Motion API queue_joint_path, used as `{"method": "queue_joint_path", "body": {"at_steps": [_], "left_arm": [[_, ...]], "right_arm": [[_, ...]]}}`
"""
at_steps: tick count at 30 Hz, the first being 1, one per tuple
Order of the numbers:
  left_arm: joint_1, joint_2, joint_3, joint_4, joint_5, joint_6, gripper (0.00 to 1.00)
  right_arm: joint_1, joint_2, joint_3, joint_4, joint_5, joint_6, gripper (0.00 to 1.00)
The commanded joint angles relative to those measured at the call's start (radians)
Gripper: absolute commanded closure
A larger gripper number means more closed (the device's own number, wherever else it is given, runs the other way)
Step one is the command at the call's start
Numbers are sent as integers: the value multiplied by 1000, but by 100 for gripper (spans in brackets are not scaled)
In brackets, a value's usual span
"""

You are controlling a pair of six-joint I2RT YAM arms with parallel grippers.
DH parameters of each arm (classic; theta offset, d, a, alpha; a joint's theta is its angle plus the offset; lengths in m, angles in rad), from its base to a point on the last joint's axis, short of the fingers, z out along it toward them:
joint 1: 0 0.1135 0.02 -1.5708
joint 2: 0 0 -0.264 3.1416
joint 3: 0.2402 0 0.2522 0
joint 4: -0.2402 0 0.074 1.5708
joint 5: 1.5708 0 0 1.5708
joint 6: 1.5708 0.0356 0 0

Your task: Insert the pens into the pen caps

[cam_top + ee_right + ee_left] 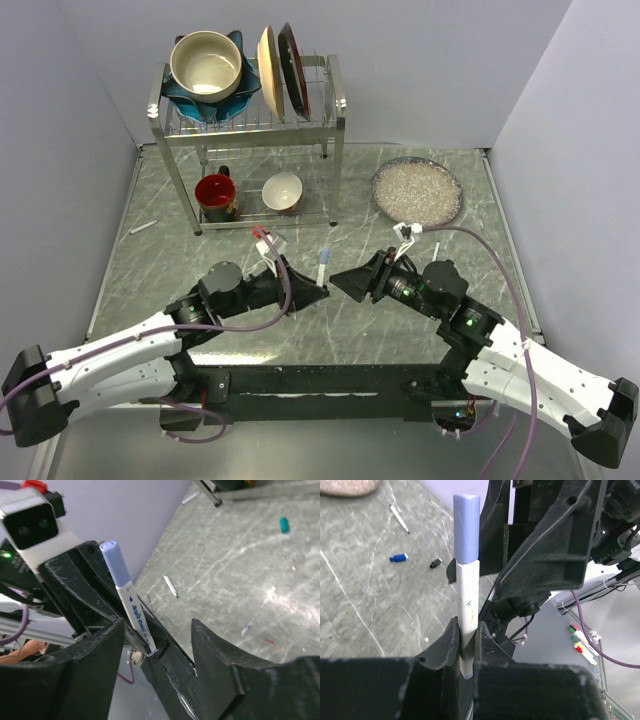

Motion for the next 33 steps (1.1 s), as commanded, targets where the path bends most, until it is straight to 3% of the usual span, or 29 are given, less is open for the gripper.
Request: {"method": "queue_joint_path", "body": {"at_steps": [1,8,21,30,33], "left_arm": [[1,-63,9,-38,-22,70,99],[0,-155,-17,-50,27,100,99],[0,-199,-26,-82,54,100,99],[1,-198,-32,-68,48,98,99],[0,-196,-32,-61,44,96,99]], "right_arm": [[6,6,126,-1,-36,-90,33],[8,84,237,0,-100,-158,27],[38,251,393,30,-123,-203,27],[69,297,415,17,-94,-212,40],[88,294,389,11,-62,-212,49]]}}
